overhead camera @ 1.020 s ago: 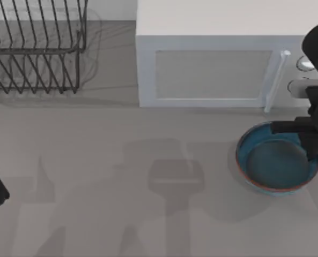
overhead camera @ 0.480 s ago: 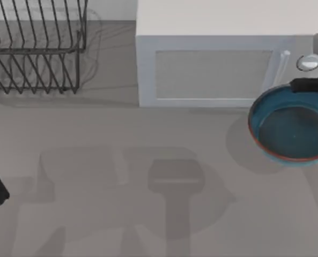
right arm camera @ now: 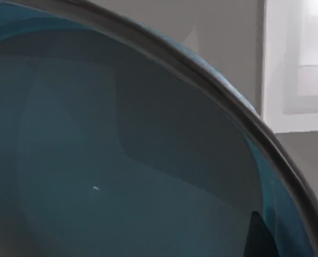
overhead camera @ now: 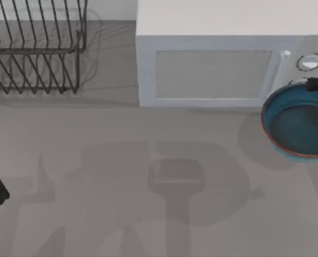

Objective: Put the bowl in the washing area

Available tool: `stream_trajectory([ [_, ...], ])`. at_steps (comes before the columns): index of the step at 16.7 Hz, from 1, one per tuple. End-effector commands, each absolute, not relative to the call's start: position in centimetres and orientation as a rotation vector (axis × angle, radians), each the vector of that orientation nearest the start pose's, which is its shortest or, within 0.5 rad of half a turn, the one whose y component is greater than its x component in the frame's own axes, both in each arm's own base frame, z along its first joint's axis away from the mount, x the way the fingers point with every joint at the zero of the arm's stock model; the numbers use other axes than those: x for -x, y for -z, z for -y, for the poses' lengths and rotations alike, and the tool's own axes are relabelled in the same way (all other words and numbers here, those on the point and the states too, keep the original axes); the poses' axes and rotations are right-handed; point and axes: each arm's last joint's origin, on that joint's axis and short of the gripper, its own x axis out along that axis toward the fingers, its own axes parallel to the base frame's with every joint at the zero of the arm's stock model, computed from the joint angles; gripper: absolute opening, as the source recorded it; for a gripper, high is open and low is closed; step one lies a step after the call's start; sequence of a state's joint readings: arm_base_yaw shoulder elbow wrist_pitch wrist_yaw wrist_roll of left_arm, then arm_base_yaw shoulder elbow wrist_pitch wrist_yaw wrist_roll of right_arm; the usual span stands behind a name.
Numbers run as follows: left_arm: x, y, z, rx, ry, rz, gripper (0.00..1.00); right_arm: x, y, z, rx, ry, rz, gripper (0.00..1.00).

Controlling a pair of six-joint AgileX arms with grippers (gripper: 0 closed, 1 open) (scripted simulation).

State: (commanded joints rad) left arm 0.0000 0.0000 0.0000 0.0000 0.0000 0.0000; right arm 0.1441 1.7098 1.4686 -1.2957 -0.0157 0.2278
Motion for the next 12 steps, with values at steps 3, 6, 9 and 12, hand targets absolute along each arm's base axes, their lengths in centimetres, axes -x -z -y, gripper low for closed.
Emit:
stream_trajectory([
  [3,-10.6,-16.0,0.1,0.0,0.0,0.0,1.0,-32.1,-23.7,-0.1,-0.193,0.115,-1.456,0.0],
  [6,-10.6,-16.0,0.1,0.0,0.0,0.0,1.0,-32.2,-20.5,5.5,-0.304,0.19,-1.307,0.0],
  [9,-10.6,-16.0,0.1,0.0,0.0,0.0,1.0,-31.3,-17.4,10.8,-0.369,0.249,-1.084,0.0],
  [12,-10.6,-16.0,0.1,0.0,0.0,0.0,1.0,-29.7,-15.7,14.6,-0.359,0.278,-0.813,0.0],
])
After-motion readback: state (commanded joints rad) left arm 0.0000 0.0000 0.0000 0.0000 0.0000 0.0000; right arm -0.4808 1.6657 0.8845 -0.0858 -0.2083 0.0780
